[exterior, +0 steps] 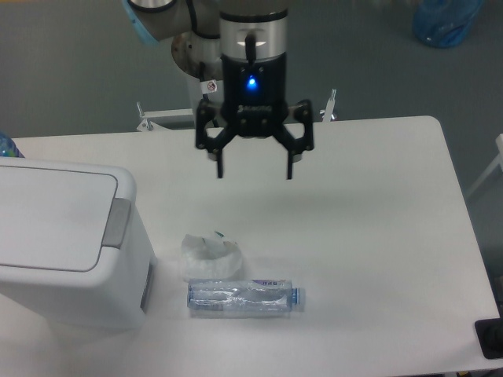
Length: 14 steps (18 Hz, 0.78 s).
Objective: Open the trash can
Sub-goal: 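Move the open gripper over to the white trash bin's lid edge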
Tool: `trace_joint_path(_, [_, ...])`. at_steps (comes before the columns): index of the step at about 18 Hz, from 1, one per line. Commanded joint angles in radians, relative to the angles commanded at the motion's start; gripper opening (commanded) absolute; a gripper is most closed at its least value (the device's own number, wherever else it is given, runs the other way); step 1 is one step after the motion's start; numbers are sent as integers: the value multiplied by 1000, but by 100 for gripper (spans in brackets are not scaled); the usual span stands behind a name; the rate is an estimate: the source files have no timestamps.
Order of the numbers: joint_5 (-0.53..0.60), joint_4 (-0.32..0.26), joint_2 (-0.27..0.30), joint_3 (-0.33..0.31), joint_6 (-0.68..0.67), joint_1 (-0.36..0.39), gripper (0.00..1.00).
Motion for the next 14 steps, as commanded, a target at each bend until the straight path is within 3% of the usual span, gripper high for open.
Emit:
trace_joint_path(6, [-2,3,-35,-2,0,-60,100])
trace_joint_path(10, [3,80,-83,12,0,-112,100])
trace_joint_path(14, [3,89,-95,12,0,-130,100])
